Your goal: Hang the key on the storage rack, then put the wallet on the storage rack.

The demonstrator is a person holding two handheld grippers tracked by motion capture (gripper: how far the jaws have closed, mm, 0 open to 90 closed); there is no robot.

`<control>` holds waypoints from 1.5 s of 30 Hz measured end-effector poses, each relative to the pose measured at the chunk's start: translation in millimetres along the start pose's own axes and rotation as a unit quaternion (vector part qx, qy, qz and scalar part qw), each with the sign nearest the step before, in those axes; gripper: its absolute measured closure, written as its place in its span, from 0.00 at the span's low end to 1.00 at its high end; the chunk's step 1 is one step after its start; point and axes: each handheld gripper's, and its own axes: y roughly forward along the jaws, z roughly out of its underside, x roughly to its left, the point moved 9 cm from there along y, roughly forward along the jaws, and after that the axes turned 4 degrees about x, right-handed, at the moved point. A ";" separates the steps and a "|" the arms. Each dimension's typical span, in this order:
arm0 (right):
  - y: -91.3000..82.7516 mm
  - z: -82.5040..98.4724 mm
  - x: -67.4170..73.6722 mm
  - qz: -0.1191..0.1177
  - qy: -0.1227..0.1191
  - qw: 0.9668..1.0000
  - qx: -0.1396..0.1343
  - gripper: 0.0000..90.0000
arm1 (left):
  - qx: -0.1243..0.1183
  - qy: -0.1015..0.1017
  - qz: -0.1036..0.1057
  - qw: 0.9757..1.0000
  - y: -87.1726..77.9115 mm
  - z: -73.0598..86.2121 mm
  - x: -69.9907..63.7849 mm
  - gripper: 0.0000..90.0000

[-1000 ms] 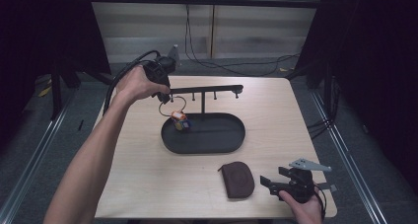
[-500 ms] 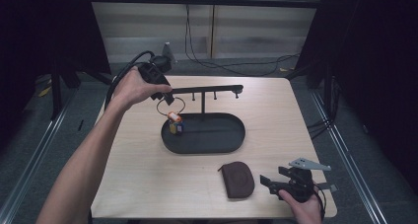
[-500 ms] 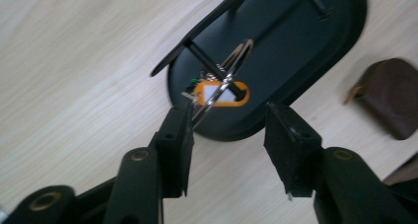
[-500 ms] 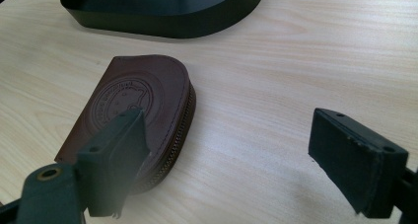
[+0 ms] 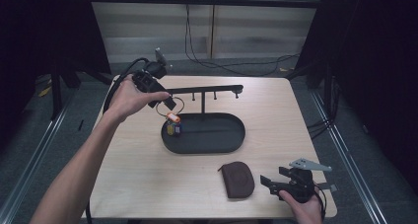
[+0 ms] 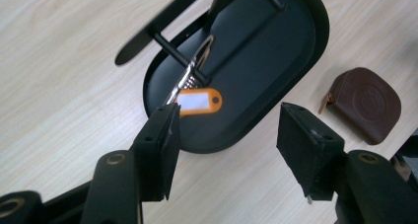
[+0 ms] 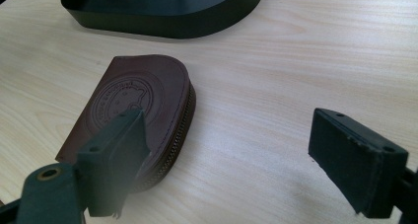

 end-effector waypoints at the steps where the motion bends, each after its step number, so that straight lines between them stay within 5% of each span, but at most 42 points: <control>1: 0.0 0.0 0.1 0.000 0.000 1.000 0.000 0.16 | -0.004 -0.002 0.010 1.000 -0.2 2.1 -0.8 0.46; 15: 0.6 -0.1 2.5 0.004 -0.004 1.000 0.002 0.16 | -0.060 -0.003 0.018 0.998 10.3 44.7 7.1 0.35; 22: -0.4 0.2 1.1 0.005 -0.003 1.000 0.000 0.16 | -0.087 0.007 0.032 0.996 18.1 62.8 1.3 0.17; 28: 0.3 -0.1 1.2 0.006 -0.002 1.000 0.001 0.16 | -0.105 0.041 0.045 0.993 27.6 80.6 -4.6 0.19; 32: -0.3 0.1 1.0 0.006 -0.002 1.000 0.000 0.16 | -0.123 0.022 0.042 0.991 37.5 90.2 -2.8 0.18; 45: 0.0 0.1 0.3 0.006 0.000 1.000 0.001 0.17 | -0.168 0.020 0.036 0.985 57.3 135.1 1.5 0.18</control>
